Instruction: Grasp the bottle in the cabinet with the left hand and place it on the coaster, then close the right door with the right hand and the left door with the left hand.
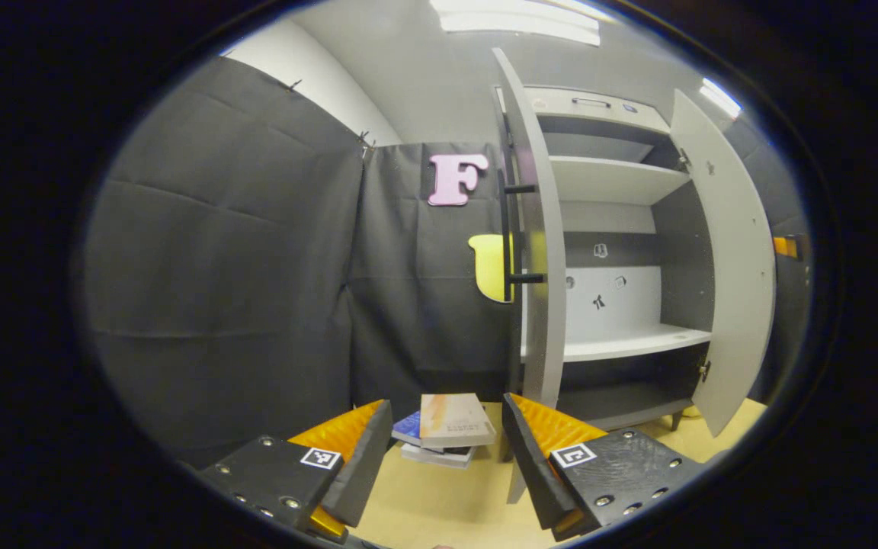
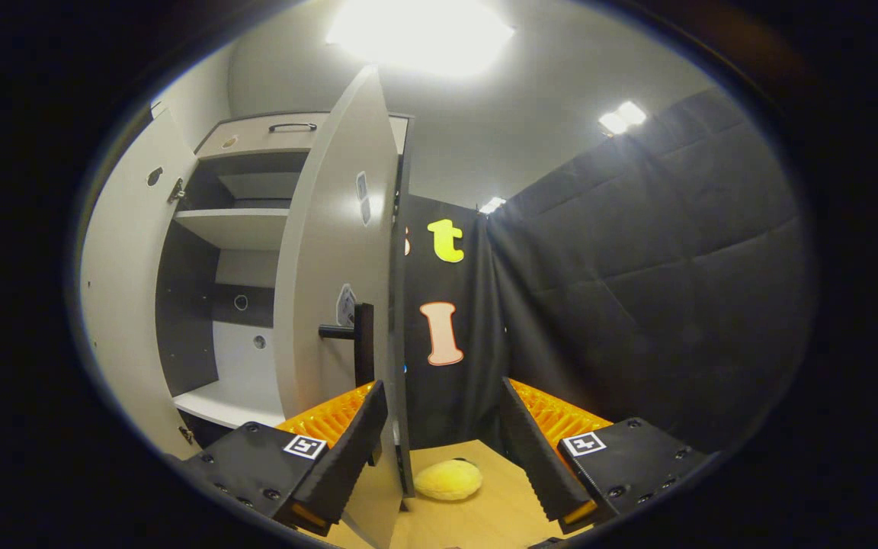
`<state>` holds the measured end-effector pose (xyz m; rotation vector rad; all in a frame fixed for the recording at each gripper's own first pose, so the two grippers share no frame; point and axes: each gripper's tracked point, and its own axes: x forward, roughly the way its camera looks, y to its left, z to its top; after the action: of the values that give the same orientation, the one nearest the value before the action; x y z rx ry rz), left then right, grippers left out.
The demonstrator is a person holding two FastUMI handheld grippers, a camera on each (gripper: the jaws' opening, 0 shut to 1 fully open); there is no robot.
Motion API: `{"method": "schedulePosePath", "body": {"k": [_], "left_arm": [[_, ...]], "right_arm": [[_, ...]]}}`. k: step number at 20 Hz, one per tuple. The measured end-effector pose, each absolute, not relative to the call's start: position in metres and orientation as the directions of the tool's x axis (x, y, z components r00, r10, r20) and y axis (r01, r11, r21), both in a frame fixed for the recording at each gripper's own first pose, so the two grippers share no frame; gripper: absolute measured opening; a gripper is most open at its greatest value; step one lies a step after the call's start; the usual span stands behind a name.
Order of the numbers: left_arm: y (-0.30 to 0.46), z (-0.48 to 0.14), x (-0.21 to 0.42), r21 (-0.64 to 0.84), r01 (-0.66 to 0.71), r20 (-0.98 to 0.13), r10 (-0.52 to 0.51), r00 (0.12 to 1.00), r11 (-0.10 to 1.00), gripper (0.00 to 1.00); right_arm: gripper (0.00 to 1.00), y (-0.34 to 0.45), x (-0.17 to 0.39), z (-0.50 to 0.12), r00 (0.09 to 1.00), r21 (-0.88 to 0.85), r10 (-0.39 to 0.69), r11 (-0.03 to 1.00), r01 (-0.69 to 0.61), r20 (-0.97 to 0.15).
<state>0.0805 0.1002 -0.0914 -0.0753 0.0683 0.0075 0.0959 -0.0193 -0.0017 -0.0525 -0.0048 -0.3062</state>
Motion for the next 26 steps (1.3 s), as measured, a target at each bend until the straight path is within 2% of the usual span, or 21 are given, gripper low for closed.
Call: {"method": "schedulePosePath", "body": {"k": [5,12,13,14,22,23,25,26], "left_arm": [[0.111,-0.089,0.087,-0.082,0.001,-0.060,-0.006,0.998,0.997,0.84],[0.138,-0.072,0.099,-0.081,-0.013,-0.040,0.010,0.999,0.997,0.84],[0.141,-0.067,0.101,-0.077,-0.016,-0.033,0.014,0.999,0.997,0.84],[0.144,-0.061,0.103,-0.072,-0.017,-0.027,0.015,1.000,0.997,0.84],[0.163,0.004,0.130,-0.062,0.002,0.044,0.001,0.999,0.998,0.84],[0.162,0.010,0.136,-0.071,0.007,0.053,-0.003,0.999,0.997,0.92],[0.163,0.025,0.149,-0.094,0.020,0.065,-0.014,0.998,0.995,0.91],[0.163,0.033,0.154,-0.109,0.021,0.075,-0.013,0.997,0.994,0.91]], "right_arm": [[0.96,0.010,0.104,-0.005,0.966,-0.048,-0.255,0.965,0.256,0.027],[0.97,0.071,0.130,-0.005,0.992,-0.093,-0.122,0.988,0.125,0.036],[0.93,0.078,0.130,-0.004,0.993,-0.099,-0.105,0.989,0.109,0.044],[0.97,0.083,0.129,-0.004,0.995,-0.107,-0.090,0.990,0.095,0.051],[0.98,0.102,0.104,-0.020,1.000,-0.158,0.006,0.987,-0.002,0.030],[0.98,0.100,0.100,-0.022,1.000,-0.164,0.007,0.986,-0.003,0.024],[0.95,0.096,0.094,-0.029,1.000,-0.170,0.001,0.986,0.000,0.006],[0.96,0.094,0.090,-0.033,1.000,-0.162,-0.001,0.987,0.001,-0.002]]}}
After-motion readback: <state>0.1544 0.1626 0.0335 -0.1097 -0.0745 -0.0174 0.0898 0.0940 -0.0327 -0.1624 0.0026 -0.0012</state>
